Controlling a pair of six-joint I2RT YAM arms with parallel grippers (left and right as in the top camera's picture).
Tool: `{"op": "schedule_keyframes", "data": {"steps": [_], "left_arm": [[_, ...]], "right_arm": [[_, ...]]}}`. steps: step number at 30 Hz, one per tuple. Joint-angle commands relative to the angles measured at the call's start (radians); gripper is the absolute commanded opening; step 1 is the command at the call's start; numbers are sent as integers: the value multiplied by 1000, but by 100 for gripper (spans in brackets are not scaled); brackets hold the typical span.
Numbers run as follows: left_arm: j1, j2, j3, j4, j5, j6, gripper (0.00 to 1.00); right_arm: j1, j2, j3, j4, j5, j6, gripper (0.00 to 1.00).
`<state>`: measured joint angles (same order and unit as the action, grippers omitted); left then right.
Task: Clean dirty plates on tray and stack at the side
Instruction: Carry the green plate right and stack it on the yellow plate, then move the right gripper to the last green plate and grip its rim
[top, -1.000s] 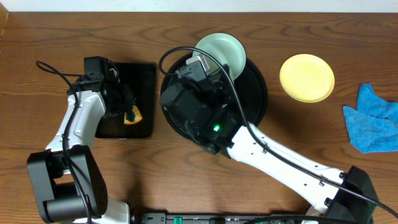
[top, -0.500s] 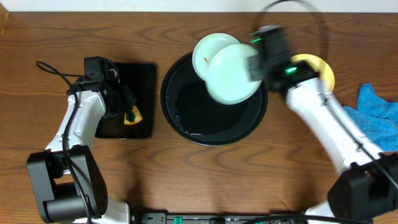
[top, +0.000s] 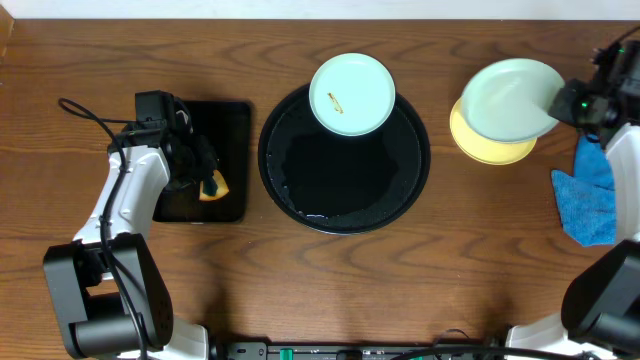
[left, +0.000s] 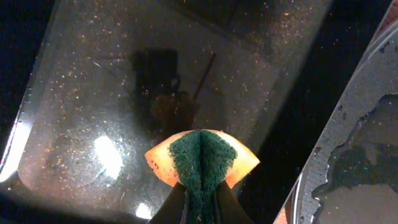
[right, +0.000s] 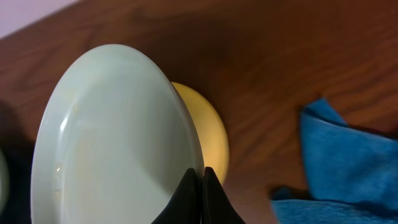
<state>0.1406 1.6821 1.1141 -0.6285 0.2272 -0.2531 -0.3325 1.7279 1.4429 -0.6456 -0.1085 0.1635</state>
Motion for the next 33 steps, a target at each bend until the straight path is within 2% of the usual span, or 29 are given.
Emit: {"op": "schedule_keyframes", "data": {"steps": [1,11,12,13,14,15,18,22,24,28,33], "left_arm": [[4,-5,2,-3,-3,19,8],[4,-5,2,-3,-3,20,9],[4,-5,2,-3,-3,20,9],[4,-5,2,-3,-3,19,9],[4,-5,2,-3,-3,20,9],[4,-5,2,-3,-3,20,9],[4,-5,2,-3,-3,20,9],[4,-5,2,-3,-3,20,9],[4,-5,2,-3,-3,20,9],[4,-5,2,4,-3,19,9],[4,-5,2,5,-3,20,9]], "right_arm": [[-30,61,13,0,-39,-47,1],[-33,207,13,45,-123,-53,3],[-33,217,13,48,-129,-53,8],[-33,222,13,48,-129,-53,22],[-33,222,13,39,-128,-55,43],[-33,222,13,33,-129,-58,49],[-31,219,13,21,-177,-71,54],[-10,214,17,20,-275,-215,69],[10,214,56,-33,-297,-245,71],[82,220,222,-202,-298,-307,75],[230,260,536,-346,-257,-348,80]]}}
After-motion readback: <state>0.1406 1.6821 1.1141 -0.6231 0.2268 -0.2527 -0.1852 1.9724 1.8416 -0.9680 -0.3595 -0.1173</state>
